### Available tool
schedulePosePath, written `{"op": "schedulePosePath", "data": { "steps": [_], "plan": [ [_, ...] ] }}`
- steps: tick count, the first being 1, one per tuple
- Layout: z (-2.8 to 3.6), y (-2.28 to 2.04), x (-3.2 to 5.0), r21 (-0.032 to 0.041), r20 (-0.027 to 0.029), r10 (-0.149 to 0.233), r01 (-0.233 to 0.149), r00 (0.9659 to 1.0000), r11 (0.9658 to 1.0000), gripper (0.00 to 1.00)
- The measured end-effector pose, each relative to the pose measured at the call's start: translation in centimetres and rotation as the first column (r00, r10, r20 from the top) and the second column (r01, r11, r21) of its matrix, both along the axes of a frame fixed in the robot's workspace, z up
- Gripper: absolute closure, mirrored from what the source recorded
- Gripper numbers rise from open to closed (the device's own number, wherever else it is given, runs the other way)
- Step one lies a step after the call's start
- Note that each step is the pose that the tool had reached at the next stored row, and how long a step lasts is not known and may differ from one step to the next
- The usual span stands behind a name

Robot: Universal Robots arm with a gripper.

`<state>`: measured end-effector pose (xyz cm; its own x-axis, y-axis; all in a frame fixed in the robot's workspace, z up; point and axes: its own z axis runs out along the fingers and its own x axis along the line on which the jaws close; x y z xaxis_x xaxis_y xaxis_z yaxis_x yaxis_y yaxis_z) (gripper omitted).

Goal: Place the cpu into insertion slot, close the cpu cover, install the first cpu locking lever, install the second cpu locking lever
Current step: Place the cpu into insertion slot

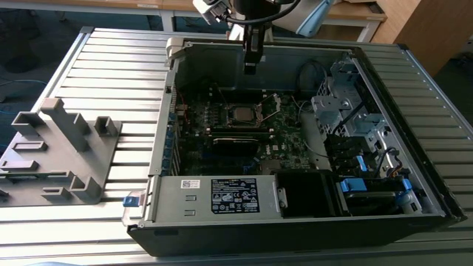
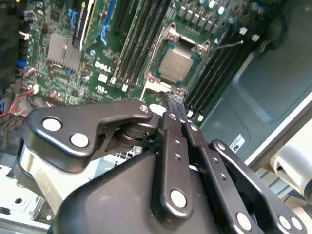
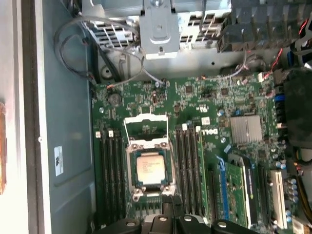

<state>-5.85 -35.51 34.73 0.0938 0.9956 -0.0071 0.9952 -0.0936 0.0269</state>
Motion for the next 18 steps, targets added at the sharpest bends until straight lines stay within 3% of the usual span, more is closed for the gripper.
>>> {"op": "schedulePosePath", "data": {
  "steps": [4, 18],
  "plan": [
    [-0.14, 0.0, 0.0, 0.0004, 0.0001, 0.0, 0.0, 1.0, 1.0, 0.89],
    [-2.69, 0.0, 0.0, 0.0002, -0.0004, 0.0, 0.0, 1.0, 1.0, 0.89]
  ]
}}
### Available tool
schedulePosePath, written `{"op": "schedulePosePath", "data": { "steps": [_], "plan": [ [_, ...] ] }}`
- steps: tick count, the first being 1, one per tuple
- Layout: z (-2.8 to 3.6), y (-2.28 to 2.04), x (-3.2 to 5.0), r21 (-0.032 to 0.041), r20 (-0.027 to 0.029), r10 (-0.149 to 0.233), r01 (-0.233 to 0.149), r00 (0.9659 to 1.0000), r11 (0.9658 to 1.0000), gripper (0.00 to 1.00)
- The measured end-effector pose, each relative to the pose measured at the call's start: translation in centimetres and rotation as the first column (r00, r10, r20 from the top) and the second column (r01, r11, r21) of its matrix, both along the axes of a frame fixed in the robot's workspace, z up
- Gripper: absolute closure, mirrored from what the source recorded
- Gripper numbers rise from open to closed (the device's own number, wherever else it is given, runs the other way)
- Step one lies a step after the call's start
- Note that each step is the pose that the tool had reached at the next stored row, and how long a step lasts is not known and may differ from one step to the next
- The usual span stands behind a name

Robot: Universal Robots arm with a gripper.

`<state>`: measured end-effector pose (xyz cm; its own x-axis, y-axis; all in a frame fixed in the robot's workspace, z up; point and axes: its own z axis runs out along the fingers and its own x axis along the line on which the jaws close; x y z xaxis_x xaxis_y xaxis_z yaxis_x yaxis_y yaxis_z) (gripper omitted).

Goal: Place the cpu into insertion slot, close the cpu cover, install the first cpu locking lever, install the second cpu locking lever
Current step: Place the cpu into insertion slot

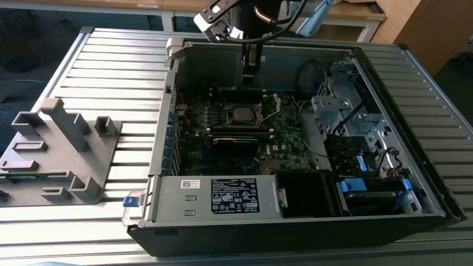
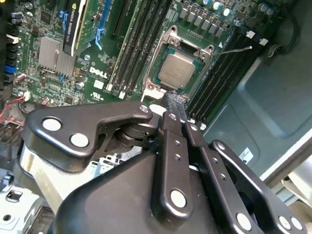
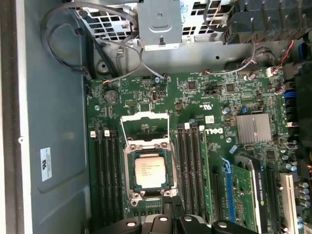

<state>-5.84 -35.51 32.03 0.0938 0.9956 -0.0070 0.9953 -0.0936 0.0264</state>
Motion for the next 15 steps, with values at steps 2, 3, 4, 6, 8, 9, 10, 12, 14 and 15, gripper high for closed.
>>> {"op": "schedulePosePath", "data": {
  "steps": [2, 3, 4, 6, 8, 9, 10, 12, 14, 15],
  "plan": [
    [-0.27, 0.0, 0.0, -0.0003, -0.0002, 0.0, 0.0, 1.0, 1.0, 0.89],
    [-0.34, 0.0, 0.0, -0.0003, -0.0001, 0.0, 0.0, 1.0, 1.0, 0.89],
    [-0.41, 0.0, 0.01, 0.0012, -0.0002, 0.0, 0.0, 1.0, 1.0, 0.89],
    [-0.5, -0.01, 0.01, 0.0188, -0.0002, 0.0, 0.0, 1.0, 0.9998, 0.89],
    [-0.58, -0.01, 0.0, 0.0201, 0.0, 0.0, 0.0, 1.0, 0.9998, 0.89],
    [-0.67, -0.01, 0.0, 0.0199, -0.0002, 0.0, 0.0, 1.0, 0.9998, 0.89],
    [-0.85, -0.02, 0.0, 0.0199, -0.0001, 0.0, 0.0, 1.0, 0.9998, 0.89],
    [-1.21, -0.02, 0.0, 0.0198, -0.0002, 0.0, 0.0, 1.0, 0.9998, 0.89],
    [-1.59, -0.02, 0.0, 0.0199, -0.0001, 0.0, 0.0, 1.0, 0.9998, 0.89],
    [-1.77, -0.02, 0.0, 0.0199, -0.0001, 0.0, 0.0, 1.0, 0.9998, 0.89]
  ]
}}
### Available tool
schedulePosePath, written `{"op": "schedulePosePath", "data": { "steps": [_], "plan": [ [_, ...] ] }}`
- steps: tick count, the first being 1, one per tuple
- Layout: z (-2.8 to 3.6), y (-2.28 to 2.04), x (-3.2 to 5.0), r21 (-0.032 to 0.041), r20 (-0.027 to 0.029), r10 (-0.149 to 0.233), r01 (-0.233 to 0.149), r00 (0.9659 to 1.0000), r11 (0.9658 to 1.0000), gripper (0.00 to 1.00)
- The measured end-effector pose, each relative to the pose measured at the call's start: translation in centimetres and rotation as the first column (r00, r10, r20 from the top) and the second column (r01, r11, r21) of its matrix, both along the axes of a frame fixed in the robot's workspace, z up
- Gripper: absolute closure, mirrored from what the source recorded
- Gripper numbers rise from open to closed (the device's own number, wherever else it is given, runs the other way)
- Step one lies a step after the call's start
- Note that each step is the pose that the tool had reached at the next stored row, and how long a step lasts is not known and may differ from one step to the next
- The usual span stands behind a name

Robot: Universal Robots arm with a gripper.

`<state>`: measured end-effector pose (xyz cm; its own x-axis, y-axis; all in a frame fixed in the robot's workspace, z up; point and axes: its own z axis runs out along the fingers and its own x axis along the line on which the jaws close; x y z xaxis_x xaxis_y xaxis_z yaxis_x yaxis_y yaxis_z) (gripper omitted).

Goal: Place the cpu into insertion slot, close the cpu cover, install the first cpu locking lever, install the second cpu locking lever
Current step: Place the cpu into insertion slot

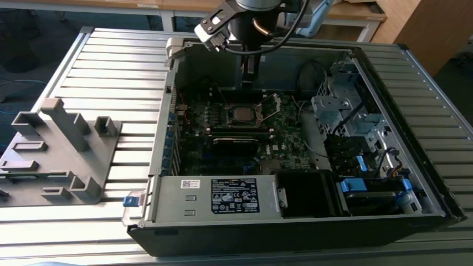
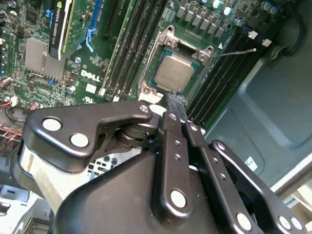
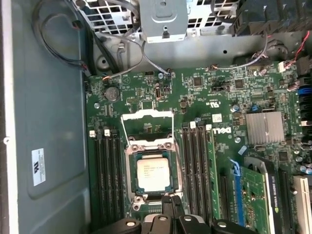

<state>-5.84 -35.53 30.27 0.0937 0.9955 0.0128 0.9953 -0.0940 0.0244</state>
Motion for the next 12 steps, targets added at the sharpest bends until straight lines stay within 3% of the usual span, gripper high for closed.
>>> {"op": "schedulePosePath", "data": {
  "steps": [7, 12],
  "plan": [
    [-0.19, 0.0, 0.0, 0.0001, 0.0, 0.0, 0.0, 1.0, 1.0, 0.89],
    [-1.02, 0.0, 0.0, 0.0003, -0.0001, 0.0, 0.0, 1.0, 1.0, 0.89]
  ]
}}
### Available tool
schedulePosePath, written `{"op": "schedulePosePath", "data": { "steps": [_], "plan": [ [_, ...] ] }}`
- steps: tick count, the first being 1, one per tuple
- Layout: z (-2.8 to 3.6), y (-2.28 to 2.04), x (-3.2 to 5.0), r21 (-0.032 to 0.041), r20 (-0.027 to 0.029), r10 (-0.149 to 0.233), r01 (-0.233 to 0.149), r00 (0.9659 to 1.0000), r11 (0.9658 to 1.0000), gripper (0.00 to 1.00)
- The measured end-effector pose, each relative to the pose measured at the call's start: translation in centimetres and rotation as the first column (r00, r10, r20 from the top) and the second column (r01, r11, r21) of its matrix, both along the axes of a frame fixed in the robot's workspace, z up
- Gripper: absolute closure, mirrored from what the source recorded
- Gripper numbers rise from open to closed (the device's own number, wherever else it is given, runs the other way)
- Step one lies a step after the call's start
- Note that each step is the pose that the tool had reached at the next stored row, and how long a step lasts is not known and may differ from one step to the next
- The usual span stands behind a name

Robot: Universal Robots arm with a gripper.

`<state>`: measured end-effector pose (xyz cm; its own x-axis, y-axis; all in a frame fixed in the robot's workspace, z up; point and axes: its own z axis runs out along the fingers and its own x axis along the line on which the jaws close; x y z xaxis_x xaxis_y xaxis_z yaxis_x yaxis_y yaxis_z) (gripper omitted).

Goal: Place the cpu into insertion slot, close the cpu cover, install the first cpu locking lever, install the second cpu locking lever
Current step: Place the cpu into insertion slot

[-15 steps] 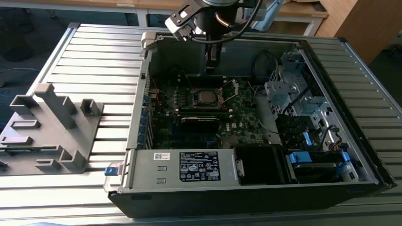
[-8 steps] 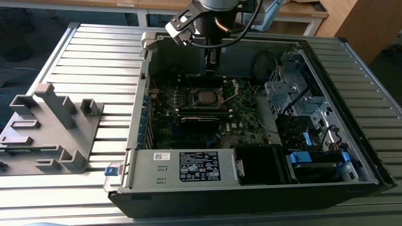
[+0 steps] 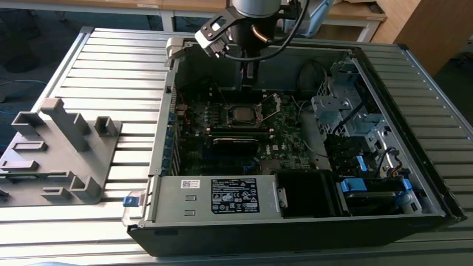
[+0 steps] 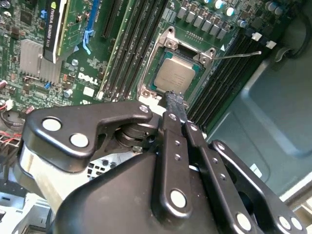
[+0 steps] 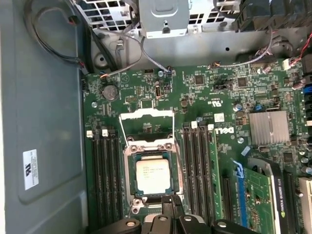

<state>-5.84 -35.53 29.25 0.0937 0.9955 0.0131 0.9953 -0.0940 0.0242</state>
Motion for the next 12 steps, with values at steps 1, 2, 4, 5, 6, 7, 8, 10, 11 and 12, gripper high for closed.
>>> {"op": "schedulePosePath", "data": {
  "steps": [1, 2, 4, 5, 6, 7, 8, 10, 11, 12],
  "plan": [
    [-0.18, 0.0, 0.0, -0.0001, -0.0002, 0.0, 0.0, 1.0, 1.0, 0.89],
    [-0.37, 0.0, 0.0, -0.0001, -0.0003, 0.0, 0.0, 1.0, 1.0, 0.89],
    [-0.68, 0.0, 0.0, 0.0, -0.0004, 0.0, 0.0, 1.0, 1.0, 0.89],
    [-0.7, -0.01, 0.0, -0.0004, -0.0005, 0.0, 0.0, 1.0, 1.0, 0.89],
    [-0.7, -0.01, 0.0, -0.0006, -0.0005, 0.0, 0.0, 1.0, 1.0, 0.89],
    [-0.7, -0.01, 0.0, -0.0007, -0.0006, 0.0, 0.0, 1.0, 1.0, 0.89],
    [-0.75, 0.0, -0.03, -0.0004, -0.0004, 0.0, 0.0, 1.0, 1.0, 0.89],
    [-0.98, 0.0, -0.23, -0.0004, -0.0004, 0.0, 0.0, 1.0, 1.0, 0.89],
    [-1.12, -0.01, -0.3, -0.0005, -0.0004, 0.0, 0.0, 1.0, 1.0, 0.89],
    [-1.29, -0.01, -0.35, -0.0005, -0.0005, 0.0, 0.0, 1.0, 1.0, 0.89]
  ]
}}
